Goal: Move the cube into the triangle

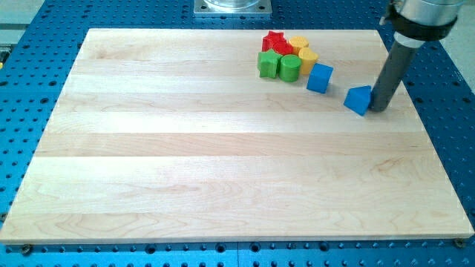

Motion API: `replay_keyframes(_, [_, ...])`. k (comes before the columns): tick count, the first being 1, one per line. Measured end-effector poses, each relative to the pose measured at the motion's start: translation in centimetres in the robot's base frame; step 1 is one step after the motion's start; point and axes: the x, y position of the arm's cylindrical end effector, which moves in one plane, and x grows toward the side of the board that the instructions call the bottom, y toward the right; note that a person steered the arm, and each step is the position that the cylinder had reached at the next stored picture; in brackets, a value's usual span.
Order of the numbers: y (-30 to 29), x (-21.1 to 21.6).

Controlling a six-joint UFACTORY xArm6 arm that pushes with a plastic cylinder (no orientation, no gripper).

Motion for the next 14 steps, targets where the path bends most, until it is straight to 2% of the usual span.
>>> replay_keyframes(1, [1.6,-2.1])
replay_keyframes(3, [-9.9,-6.4])
replay_keyframes(4, [-11.2,-8.8])
replay_keyframes(5, [-17.7,-5.5])
replay_keyframes(6, [-13.7,-2.6])
replay_keyframes(7, [-14.3,-2.9])
replay_keyframes(9, [-9.5,-3.9])
replay_keyframes(11, [-8.3,-4.2])
replay_keyframes(12, [-7.4,-7.1])
replay_keyframes(14, [-5.6,-2.8])
